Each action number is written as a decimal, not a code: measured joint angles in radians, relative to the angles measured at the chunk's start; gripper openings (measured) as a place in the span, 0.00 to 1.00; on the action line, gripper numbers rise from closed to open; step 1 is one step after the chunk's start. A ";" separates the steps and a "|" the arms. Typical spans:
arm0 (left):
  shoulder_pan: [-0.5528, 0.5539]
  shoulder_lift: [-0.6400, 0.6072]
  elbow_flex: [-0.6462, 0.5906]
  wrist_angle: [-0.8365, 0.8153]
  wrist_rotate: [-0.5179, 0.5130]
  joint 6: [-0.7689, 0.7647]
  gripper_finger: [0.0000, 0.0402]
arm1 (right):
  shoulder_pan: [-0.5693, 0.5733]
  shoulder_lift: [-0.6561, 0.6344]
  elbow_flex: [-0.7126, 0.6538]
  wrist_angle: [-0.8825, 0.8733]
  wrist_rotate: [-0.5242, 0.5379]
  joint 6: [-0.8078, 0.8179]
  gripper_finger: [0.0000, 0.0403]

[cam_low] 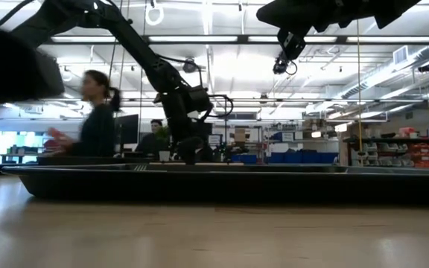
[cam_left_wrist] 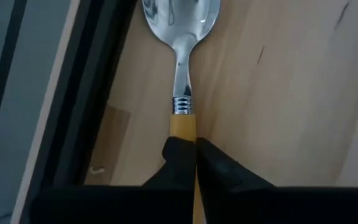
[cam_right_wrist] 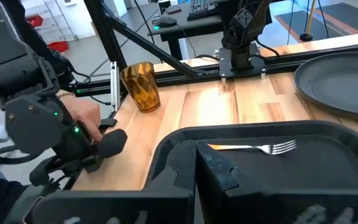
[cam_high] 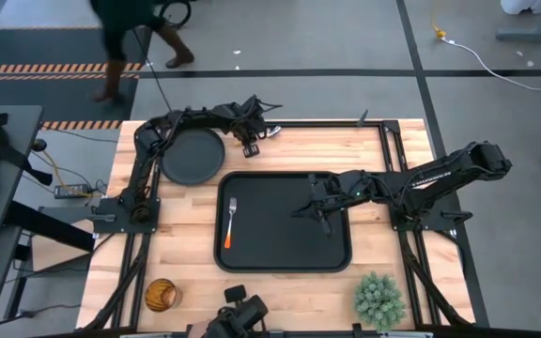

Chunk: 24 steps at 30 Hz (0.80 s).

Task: Pick and place plate/cup/fork/spoon on tray
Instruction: Put the yellow spoon on the black tray to the right of the orange fork

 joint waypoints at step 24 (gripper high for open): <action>-0.363 -0.053 0.484 -0.828 -0.314 -0.403 0.03 | 0.056 -0.085 0.000 -0.087 -0.079 0.043 0.03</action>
